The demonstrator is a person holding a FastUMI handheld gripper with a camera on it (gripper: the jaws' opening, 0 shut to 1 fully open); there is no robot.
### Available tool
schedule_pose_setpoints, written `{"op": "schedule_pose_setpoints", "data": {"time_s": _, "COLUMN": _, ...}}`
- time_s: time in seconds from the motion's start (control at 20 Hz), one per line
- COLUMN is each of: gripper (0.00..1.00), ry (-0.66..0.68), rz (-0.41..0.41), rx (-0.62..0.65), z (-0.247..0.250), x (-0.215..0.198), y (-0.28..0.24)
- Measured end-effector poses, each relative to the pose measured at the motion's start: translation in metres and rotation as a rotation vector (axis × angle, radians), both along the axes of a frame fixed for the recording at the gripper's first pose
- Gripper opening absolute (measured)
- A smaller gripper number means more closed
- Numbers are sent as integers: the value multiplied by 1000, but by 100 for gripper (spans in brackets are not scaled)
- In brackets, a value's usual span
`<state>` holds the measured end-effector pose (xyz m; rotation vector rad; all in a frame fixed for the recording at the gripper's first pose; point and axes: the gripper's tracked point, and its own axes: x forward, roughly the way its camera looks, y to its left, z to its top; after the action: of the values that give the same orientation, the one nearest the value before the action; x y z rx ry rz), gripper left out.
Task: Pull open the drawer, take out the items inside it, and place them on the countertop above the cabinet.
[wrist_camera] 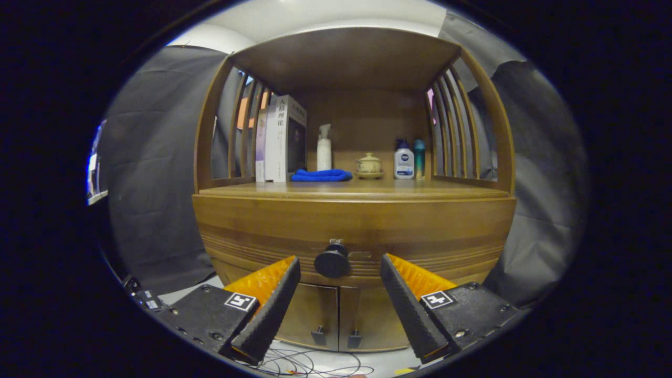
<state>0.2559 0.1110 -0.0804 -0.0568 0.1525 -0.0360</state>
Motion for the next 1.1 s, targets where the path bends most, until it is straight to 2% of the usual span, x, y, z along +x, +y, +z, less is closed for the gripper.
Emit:
{"op": "schedule_pose_setpoints", "data": {"time_s": 0.25, "gripper": 99, "ry": 34, "rz": -23, "rx": -25, "z": -12, "x": 21, "y": -1}}
{"op": "schedule_pose_setpoints", "data": {"time_s": 0.45, "gripper": 97, "ry": 65, "rz": -33, "rx": 21, "z": -21, "x": 34, "y": -2}}
{"op": "schedule_pose_setpoints", "data": {"time_s": 0.55, "gripper": 91, "ry": 70, "rz": -34, "rx": 26, "z": -23, "x": 39, "y": -2}}
{"op": "schedule_pose_setpoints", "data": {"time_s": 0.7, "gripper": 78, "ry": 74, "rz": -1, "rx": 31, "z": -22, "x": 41, "y": 6}}
{"op": "schedule_pose_setpoints", "data": {"time_s": 1.05, "gripper": 46, "ry": 88, "rz": -40, "rx": 58, "z": -22, "x": 43, "y": 4}}
{"op": "schedule_pose_setpoints", "data": {"time_s": 1.1, "gripper": 44, "ry": 91, "rz": -38, "rx": 60, "z": -23, "x": 44, "y": 3}}
